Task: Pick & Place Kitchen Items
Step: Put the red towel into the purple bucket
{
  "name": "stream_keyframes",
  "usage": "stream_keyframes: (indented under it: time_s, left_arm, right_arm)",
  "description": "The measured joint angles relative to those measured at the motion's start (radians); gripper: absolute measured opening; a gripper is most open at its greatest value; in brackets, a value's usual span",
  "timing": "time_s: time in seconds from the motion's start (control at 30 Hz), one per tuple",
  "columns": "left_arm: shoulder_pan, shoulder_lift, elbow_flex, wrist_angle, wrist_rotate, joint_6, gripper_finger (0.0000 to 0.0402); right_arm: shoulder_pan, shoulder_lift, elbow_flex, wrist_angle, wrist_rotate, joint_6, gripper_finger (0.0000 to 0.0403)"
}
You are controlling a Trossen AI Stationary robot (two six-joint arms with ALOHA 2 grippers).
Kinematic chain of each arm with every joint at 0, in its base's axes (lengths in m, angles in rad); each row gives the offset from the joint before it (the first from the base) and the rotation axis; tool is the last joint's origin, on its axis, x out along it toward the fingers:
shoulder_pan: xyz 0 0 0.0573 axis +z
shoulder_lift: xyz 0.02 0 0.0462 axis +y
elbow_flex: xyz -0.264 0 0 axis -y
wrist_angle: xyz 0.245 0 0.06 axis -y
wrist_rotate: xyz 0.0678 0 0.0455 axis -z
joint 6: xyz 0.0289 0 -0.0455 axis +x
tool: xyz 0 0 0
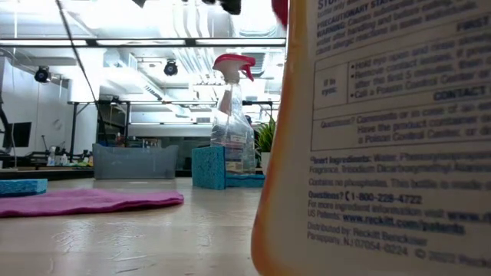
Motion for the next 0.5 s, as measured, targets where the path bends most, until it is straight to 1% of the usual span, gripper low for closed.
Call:
stream_keyframes:
  time_s: [0.13, 0.27, 0.37, 0.5]
  left_arm:
    - [0.004, -0.109, -0.168, 0.191, -0.001, -0.081, 0.0095]
    - [0.008, -0.193, -0.306, 0.326, 0.002, -0.138, 0.0095]
    - [0.009, -0.232, -0.374, 0.358, -0.002, -0.163, 0.0095]
    - [0.011, -0.254, -0.415, 0.371, -0.027, -0.166, 0.0095]
  right_arm:
    - [-0.003, -0.012, -0.112, 0.236, -0.113, 0.002, 0.0018]
    - [-0.004, -0.030, -0.245, 0.458, -0.171, 0.030, 0.0018]
    - [0.001, -0.071, -0.325, 0.544, -0.214, 0.076, 0.0018]
    - [0.024, -0.185, -0.386, 0.527, -0.249, 0.151, 0.0018]
